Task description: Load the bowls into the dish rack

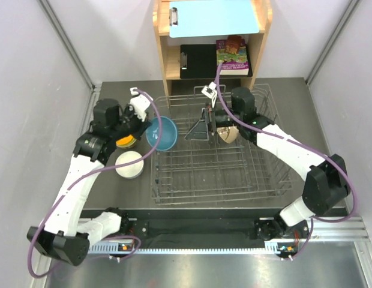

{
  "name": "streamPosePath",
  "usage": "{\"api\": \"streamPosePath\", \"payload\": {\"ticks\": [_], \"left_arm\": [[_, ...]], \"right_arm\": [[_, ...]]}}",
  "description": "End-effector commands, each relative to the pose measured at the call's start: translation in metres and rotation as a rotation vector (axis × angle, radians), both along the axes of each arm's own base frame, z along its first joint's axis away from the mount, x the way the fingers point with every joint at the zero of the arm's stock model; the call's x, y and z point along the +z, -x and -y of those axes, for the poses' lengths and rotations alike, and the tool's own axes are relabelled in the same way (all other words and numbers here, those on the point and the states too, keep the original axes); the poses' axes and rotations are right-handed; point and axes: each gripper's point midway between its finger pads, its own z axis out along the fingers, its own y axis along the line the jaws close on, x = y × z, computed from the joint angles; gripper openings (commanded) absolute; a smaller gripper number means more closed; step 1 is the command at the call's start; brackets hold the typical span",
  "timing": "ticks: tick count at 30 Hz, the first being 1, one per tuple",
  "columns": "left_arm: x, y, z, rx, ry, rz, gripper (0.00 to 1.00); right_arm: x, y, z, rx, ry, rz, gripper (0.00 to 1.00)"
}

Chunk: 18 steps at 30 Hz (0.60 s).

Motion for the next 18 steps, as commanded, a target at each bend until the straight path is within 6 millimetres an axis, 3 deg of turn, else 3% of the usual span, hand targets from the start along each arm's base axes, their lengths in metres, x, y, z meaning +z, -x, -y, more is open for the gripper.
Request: {"api": "streamPosePath", "payload": {"ticks": [1,5,8,18], "left_arm": [[0.011,-0.023,0.017,0.051,0.029,0.076,0.00],[0.008,-0.028,0.027,0.039,0.012,0.070,0.00],[0.006,-0.024,0.042,0.000,0.004,0.065,0.00],[0.003,-0.011,0.060,-0.076,0.025,0.036,0.00]], "right_arm": [[0.011,0.002,-0.003,0.040,-0.061,0.019,0.99],[0.004,0.001,-0.005,0.048,-0.066,-0.014,0.99],[0.000,-0.001,-0.008,0.056,-0.070,-0.025,0.99],[-0.019,-0.014,-0.016,0.055,-0.037,-0.053,0.98]]}}
